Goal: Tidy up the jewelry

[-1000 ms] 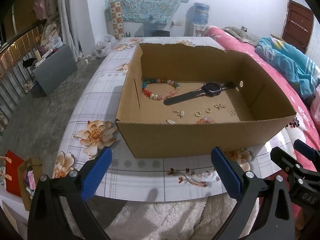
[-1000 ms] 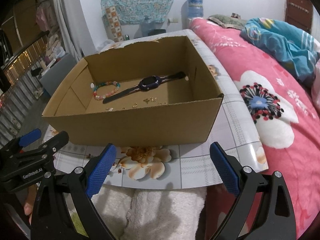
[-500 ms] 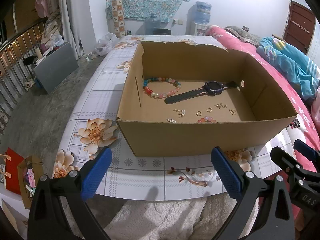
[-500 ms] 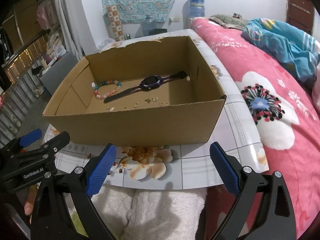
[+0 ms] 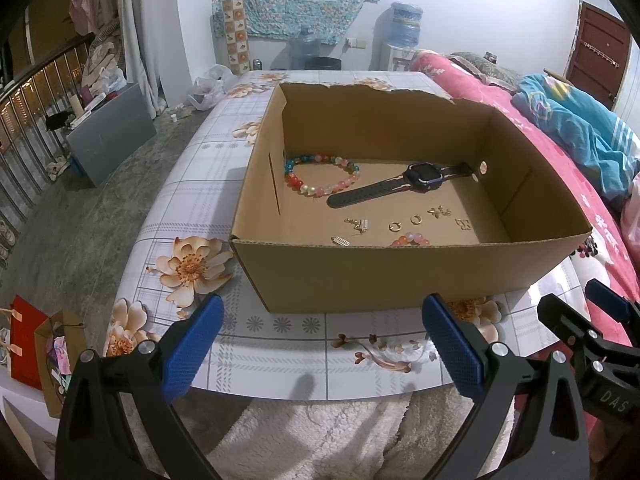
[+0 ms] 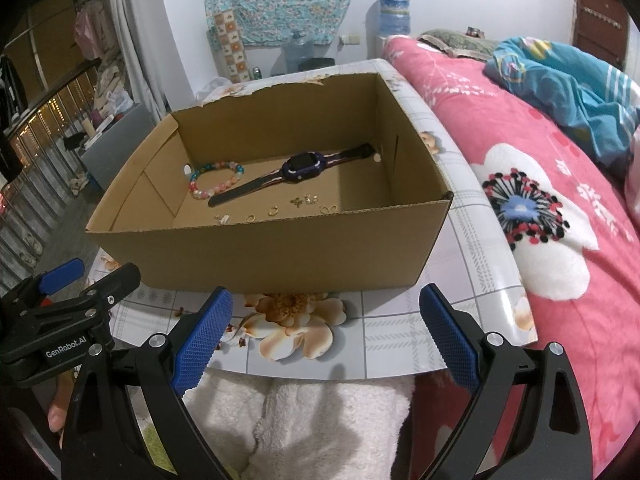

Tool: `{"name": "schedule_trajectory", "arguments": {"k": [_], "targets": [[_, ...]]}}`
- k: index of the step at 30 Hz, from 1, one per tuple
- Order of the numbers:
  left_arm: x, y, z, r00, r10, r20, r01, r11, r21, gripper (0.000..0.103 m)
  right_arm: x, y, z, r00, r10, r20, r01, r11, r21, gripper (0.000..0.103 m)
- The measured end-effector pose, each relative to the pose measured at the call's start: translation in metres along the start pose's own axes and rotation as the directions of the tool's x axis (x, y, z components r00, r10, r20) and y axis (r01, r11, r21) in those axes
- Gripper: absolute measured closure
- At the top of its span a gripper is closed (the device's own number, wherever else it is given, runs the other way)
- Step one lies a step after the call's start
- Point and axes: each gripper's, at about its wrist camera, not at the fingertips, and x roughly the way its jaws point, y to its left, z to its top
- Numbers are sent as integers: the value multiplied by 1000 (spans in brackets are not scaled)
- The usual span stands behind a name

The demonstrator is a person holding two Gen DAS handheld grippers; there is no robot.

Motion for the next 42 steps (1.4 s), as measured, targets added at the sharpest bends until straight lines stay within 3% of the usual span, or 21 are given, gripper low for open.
{"name": "schedule_trajectory", "arguments": {"k": [42], "targets": [[3,-3,1,1000,-16,-19,16,1000,-15,6,-3,-2,4,1000,-5,1,5,1000,6,13]]}}
